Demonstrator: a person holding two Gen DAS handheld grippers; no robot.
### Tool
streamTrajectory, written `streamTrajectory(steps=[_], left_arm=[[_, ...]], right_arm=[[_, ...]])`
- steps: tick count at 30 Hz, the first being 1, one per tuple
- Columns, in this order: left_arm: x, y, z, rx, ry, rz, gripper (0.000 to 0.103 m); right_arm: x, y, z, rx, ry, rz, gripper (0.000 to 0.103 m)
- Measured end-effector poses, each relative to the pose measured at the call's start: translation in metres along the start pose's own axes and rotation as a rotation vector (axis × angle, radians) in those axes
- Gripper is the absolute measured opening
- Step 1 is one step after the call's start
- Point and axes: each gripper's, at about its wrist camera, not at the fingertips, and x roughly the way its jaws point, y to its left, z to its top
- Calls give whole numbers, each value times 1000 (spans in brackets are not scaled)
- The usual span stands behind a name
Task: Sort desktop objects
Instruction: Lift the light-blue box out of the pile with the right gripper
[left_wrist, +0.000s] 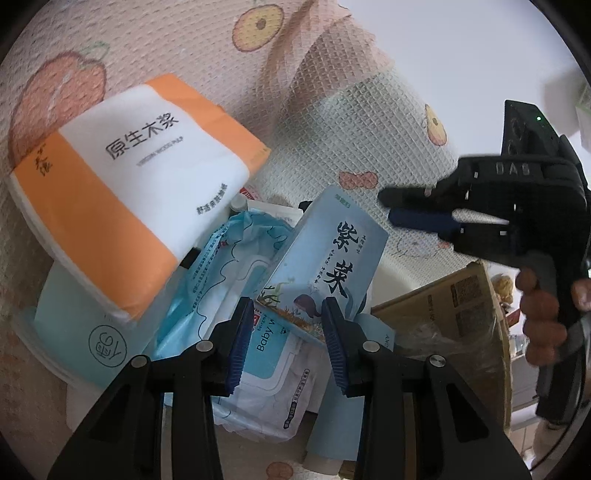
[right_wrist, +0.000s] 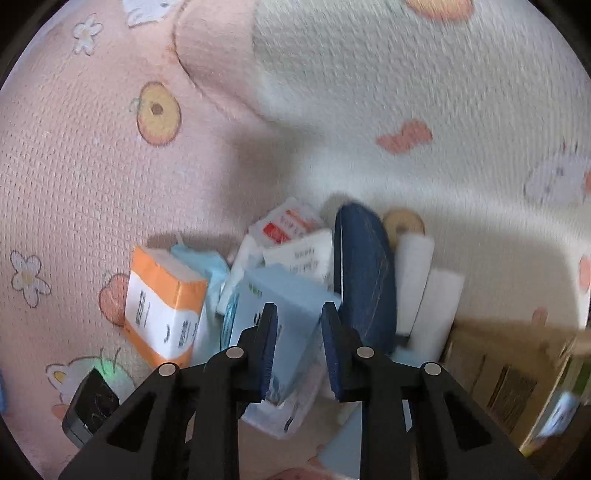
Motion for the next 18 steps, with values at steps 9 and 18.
streamTrajectory(steps=[9, 18], left_arm=[[-6, 4, 0, -3, 6, 10, 42], [-8, 17, 9, -79, 20, 1, 42]], right_arm=[[19, 10, 13, -91, 77, -2, 21], [26, 9, -16, -103, 182, 18, 21]])
